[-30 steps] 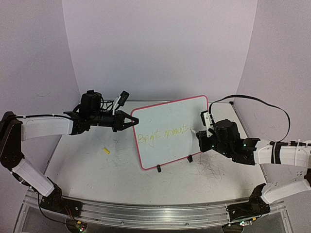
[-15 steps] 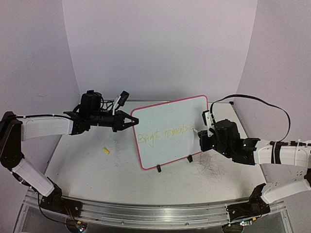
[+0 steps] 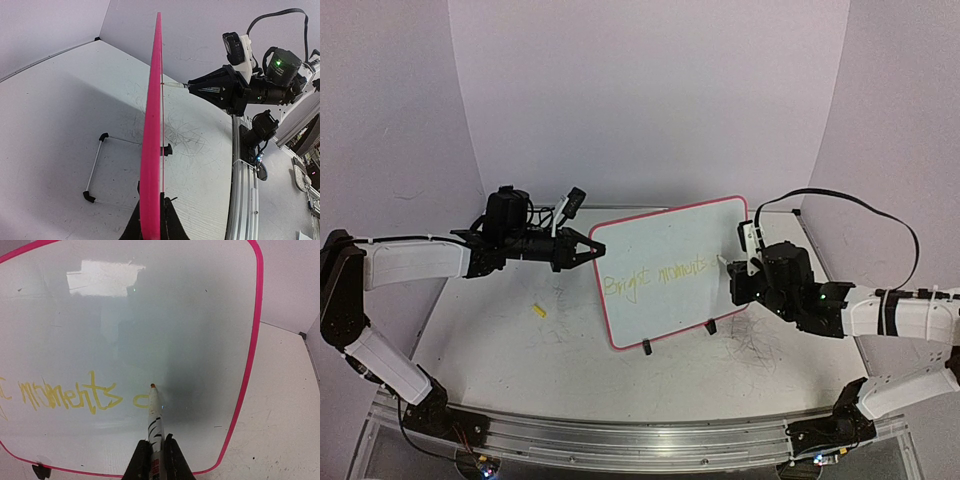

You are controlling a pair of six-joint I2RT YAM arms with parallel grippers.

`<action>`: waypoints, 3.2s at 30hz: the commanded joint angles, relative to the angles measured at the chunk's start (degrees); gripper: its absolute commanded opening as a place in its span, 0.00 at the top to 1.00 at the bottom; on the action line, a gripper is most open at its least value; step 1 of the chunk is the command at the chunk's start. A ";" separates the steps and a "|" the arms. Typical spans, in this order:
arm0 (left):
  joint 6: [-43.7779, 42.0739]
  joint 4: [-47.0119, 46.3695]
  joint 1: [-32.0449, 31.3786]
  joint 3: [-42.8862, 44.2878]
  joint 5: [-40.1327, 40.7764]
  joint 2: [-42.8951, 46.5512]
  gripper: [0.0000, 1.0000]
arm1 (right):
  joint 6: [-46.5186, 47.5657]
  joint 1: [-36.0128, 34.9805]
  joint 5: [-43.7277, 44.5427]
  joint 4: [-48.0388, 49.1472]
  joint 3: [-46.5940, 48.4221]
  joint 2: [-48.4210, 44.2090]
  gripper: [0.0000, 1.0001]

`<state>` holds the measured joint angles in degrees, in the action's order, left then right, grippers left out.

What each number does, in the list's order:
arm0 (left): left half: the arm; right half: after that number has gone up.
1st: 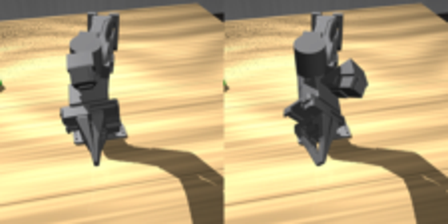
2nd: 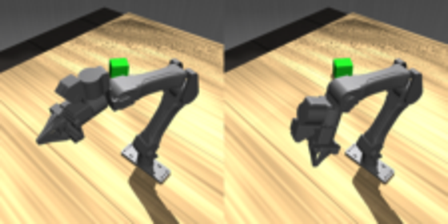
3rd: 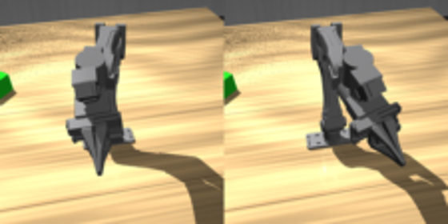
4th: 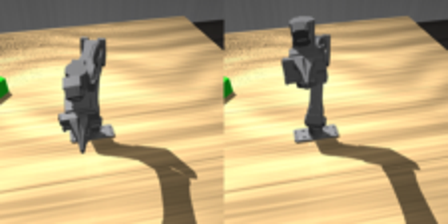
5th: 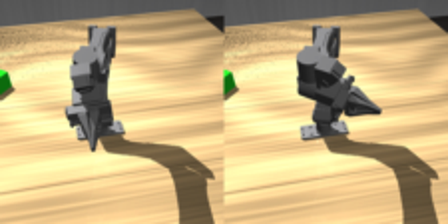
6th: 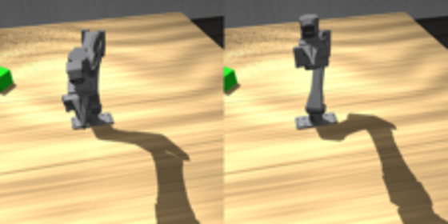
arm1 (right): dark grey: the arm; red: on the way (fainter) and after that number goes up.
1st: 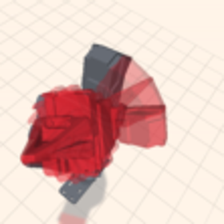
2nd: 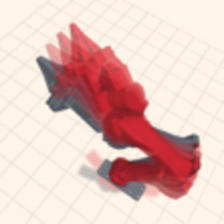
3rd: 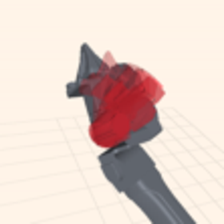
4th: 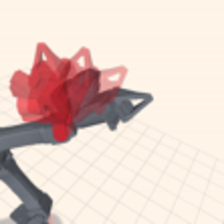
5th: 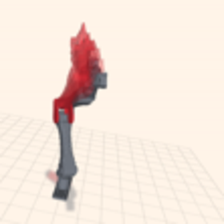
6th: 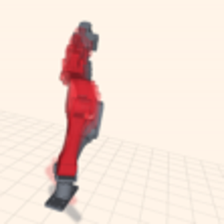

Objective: Write a sentence on the whiteboard

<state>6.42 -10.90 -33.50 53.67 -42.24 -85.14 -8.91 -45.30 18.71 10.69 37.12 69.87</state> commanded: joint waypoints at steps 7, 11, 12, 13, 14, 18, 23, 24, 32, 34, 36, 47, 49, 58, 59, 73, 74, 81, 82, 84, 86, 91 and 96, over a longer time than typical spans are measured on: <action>-8.20 4.98 -0.78 0.17 3.30 -1.43 1.00 | -1.79 0.27 -1.57 -3.37 0.70 0.04 1.00; -8.17 4.94 -0.78 0.18 3.28 -1.43 1.00 | -2.50 0.23 -1.33 -4.22 0.43 0.10 1.00; -8.17 4.95 -0.78 0.14 3.28 -1.43 1.00 | -2.63 0.24 -1.11 -4.42 0.44 0.10 1.00; -8.17 4.96 -0.78 0.13 3.30 -1.44 1.00 | -2.74 0.26 -0.90 -4.63 0.49 0.10 1.00; -8.17 4.97 -0.79 0.19 3.30 -1.47 1.00 | -2.84 0.27 -0.81 -4.85 0.55 0.10 1.00; -8.17 4.98 -0.80 0.21 3.33 -1.51 1.00 | -2.87 0.23 -0.41 -5.47 0.89 -0.26 1.00; -8.26 5.00 -0.78 0.17 3.70 -1.45 1.00 | -2.95 0.27 0.00 -6.08 0.99 -0.82 1.00; -8.26 5.02 -0.78 0.13 3.81 -1.44 1.00 | -2.93 0.23 0.03 -6.17 0.80 -1.70 1.00; -8.43 5.08 -0.78 0.27 4.29 -1.52 1.00 | -1.04 0.38 2.99 -6.84 -0.91 -10.21 1.00; -8.44 5.11 -0.79 0.24 4.44 -1.47 1.00 | -0.70 0.46 3.11 -7.15 -0.51 -9.38 1.00; -8.44 5.23 -0.78 0.17 4.57 -1.34 1.00 | -0.07 0.47 1.81 -6.76 -0.17 -8.83 1.00; -8.35 5.41 -0.78 -0.02 5.41 -0.68 1.00 | 1.00 0.47 -1.49 -6.29 -0.48 -8.47 1.00; -8.35 5.48 -0.78 0.13 5.38 -0.83 1.00 | 0.92 0.47 -2.53 -6.29 -0.83 -8.86 1.00; -8.61 5.70 -0.79 0.19 5.62 -1.02 1.00 | 0.64 0.47 -3.52 -6.42 -1.17 -9.03 1.00; -8.61 5.67 -0.77 0.17 5.76 -0.95 1.00 | 0.58 0.47 -3.63 -6.45 -1.19 -9.11 1.00; -8.62 5.97 -0.78 0.49 5.33 -1.26 1.00 | 0.03 0.64 -1.66 -7.34 -0.25 -7.81 1.00; -8.61 6.03 -0.78 0.53 5.32 -1.20 1.00 | 0.10 0.65 -1.69 -7.34 -0.15 -7.68 1.00; -8.71 6.04 -0.78 0.50 5.17 -1.23 1.00 | 1.33 0.74 -0.49 -6.17 -0.20 -9.05 1.00; -8.70 6.01 -0.78 0.51 5.20 -1.33 1.00 | 1.54 0.72 -0.41 -5.85 -0.12 -9.13 1.00; -8.70 6.07 -0.79 0.66 5.11 -1.54 1.00 | 1.71 0.74 -0.26 -5.60 0.53 -8.41 1.00; -8.70 6.12 -0.78 0.77 5.13 -1.69 1.00 | 1.91 0.74 0.17 -5.48 1.37 -7.24 1.00; -8.70 6.19 -0.78 0.60 5.12 -1.71 1.00 | 1.64 1.07 0.94 -4.38 2.15 -5.58 1.00; -8.79 6.19 -0.79 0.78 4.93 -1.78 1.00 | 1.93 1.23 0.80 -3.18 2.43 -4.84 1.00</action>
<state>5.36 -10.17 -34.09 54.29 -41.82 -85.14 -7.70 -44.35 18.13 3.92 36.97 64.53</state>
